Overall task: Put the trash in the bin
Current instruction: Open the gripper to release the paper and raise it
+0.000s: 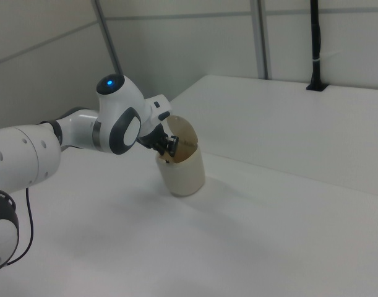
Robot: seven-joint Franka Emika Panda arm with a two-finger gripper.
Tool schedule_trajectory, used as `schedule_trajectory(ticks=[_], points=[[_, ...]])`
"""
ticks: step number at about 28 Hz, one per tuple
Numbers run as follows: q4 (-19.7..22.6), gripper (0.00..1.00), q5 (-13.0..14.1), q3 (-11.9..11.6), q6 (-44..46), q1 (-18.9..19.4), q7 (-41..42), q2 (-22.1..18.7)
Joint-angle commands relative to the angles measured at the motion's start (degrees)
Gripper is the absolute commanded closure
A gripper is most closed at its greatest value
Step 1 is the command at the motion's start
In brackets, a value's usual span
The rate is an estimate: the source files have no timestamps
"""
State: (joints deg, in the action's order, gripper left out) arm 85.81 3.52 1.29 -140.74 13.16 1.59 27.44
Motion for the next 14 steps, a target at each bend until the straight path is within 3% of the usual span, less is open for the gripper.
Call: schedule_trajectory(ticks=[1, 5, 14], points=[[0.1, 0.0, 0.3, -1.1, 5.4, 0.4, -2.4, -1.9], [-0.1, 0.0, 0.0, -1.7, 10.6, -0.4, -2.5, -3.6], [-1.6, 0.0, -0.3, -8.5, 30.2, -0.8, -2.3, -9.6]])
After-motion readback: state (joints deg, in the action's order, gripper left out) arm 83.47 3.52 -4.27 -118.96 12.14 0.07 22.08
